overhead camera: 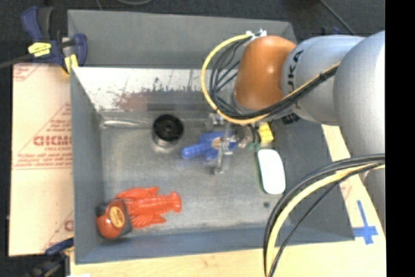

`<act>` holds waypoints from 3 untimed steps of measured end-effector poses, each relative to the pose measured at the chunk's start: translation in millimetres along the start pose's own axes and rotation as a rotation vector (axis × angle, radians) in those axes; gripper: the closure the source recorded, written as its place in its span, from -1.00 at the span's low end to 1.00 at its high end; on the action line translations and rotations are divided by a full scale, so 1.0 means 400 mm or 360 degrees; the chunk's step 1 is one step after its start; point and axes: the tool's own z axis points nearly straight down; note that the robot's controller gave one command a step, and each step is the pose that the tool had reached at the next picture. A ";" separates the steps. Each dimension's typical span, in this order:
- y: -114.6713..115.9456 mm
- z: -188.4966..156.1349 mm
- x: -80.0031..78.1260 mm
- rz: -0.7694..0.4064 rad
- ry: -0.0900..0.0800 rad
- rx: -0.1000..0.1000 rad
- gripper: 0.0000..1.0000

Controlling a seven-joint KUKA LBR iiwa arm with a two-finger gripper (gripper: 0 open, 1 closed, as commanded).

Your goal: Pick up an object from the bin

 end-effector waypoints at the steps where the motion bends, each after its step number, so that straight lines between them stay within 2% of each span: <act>1: -0.002 0.014 -0.004 -0.0051 0.0003 0.0003 1.00; 3: -0.003 0.003 -0.002 -0.0060 0.0006 0.0003 1.00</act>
Offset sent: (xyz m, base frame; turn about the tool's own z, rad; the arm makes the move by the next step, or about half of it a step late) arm 0.0000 0.0000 0.0000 0.0000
